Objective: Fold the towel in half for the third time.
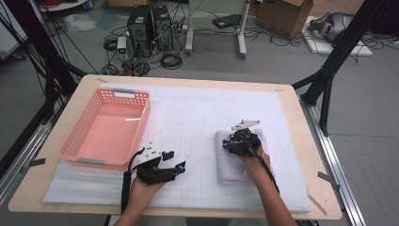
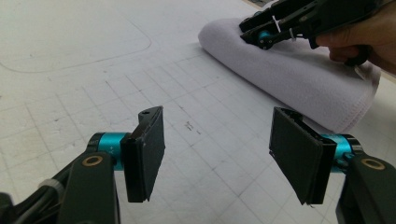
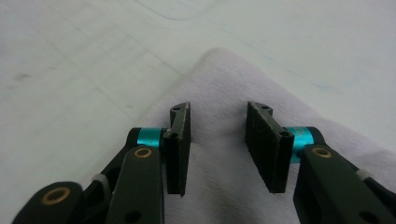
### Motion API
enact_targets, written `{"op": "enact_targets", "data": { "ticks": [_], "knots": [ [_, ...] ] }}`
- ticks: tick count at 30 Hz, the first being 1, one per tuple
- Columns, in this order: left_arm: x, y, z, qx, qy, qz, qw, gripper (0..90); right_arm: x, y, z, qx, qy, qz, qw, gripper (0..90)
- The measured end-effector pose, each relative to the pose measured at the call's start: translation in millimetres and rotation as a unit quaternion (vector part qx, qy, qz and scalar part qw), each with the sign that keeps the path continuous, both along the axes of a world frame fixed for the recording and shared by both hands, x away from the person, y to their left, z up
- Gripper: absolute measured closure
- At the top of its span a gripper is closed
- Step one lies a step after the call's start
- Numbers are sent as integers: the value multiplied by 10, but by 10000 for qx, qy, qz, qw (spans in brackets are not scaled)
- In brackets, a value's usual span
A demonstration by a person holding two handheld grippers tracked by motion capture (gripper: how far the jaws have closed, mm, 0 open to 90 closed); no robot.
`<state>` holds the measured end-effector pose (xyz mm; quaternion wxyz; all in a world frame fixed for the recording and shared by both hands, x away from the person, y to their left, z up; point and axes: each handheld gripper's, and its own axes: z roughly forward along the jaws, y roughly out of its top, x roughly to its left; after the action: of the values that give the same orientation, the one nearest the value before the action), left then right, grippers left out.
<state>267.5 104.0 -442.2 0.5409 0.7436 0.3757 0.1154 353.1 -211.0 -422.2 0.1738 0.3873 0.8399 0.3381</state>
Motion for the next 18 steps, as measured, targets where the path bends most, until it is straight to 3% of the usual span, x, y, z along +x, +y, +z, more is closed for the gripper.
{"op": "enact_targets", "data": {
  "ticks": [3, 5, 7, 9, 13, 16, 18],
  "knots": [
    [2, -8, -1, -13, -7, -19, 10000, 361, -3, 33, -14, 297, 103, 296, 9991, 551],
    [-1, -14, 1, 1, -19, -31, 10000, 361, 2, -43, 21, 507, 154, 268, 9982, 517],
    [-6, -19, 1, -11, -13, -43, 10000, 361, -6, -170, 58, 658, 65, 104, 9978, 532],
    [-10, -24, 1, -26, -30, -45, 10000, 361, -8, -326, 66, 632, 14, -135, 9979, 583],
    [-16, -26, 4, -29, -45, -64, 10000, 360, 13, -629, -23, 150, -23, -645, 9978, 619],
    [-18, -21, 4, -35, -49, -60, 10000, 359, -14, -835, -63, 50, -178, -914, 9956, 618],
    [-19, -18, 2, -33, -36, -56, 10000, 359, -36, -960, -74, 164, -195, -1123, 9933, 609]
  ]
}}
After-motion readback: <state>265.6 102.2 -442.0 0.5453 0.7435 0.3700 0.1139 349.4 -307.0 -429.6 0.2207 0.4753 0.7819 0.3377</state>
